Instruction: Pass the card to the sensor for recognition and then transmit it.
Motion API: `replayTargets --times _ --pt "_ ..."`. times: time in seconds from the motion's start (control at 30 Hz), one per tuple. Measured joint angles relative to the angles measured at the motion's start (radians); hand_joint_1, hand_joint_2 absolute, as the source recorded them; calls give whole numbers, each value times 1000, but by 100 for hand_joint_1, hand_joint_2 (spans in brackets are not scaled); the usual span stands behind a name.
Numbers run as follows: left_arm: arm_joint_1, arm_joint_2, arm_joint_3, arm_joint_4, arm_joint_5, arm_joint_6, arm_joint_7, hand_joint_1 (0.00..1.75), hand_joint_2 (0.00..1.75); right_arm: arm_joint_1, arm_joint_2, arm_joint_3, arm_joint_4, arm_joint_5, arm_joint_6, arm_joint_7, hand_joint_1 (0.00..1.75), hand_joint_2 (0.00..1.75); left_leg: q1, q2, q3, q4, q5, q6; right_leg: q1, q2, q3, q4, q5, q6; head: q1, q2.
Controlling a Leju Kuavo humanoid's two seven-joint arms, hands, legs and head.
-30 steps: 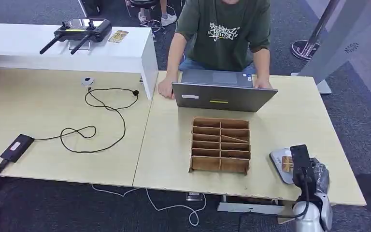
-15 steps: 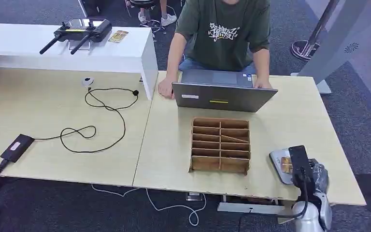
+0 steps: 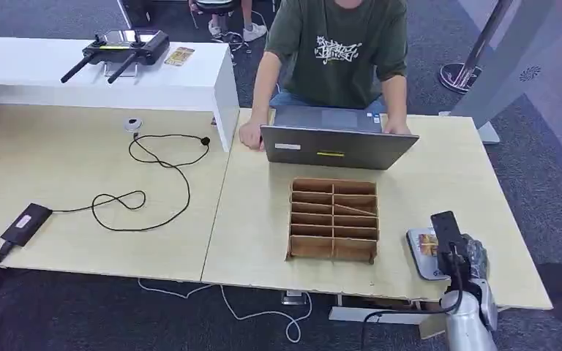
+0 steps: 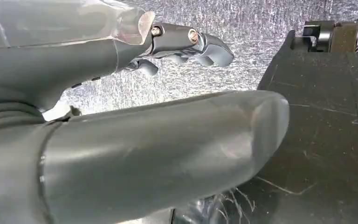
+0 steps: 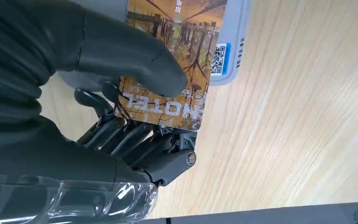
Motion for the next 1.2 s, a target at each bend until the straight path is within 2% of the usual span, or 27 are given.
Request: replayTargets --times 0.4,0.47,0.63,0.73,1.2 --pt "0 0 -10 0 2 1 -2 0 0 -6 -4 -4 15 1 -24 -12 175 175 0 0 2 0 0 0 0 0 3 0 0 0 0 0" --pt "0 0 -13 0 2 3 -3 0 0 0 -4 -6 9 -6 -49 -34 175 175 0 0 2 0 0 0 0 0 3 0 0 0 0 0" --pt "0 1 -18 0 2 9 -10 0 0 47 9 -14 -55 -32 -171 -176 175 175 0 -1 0 0 0 0 0 -1 1 0 0 0 0 0" --pt "0 1 -19 0 2 9 -12 0 0 67 18 -19 -99 -44 -211 -217 175 175 0 -1 -1 0 0 0 0 -1 0 0 0 0 0 0" --pt "-1 2 -19 0 7 11 -18 0 0 105 63 -24 -255 -47 -248 -234 175 175 0 -1 -4 0 0 0 0 -1 -3 0 0 0 0 0"
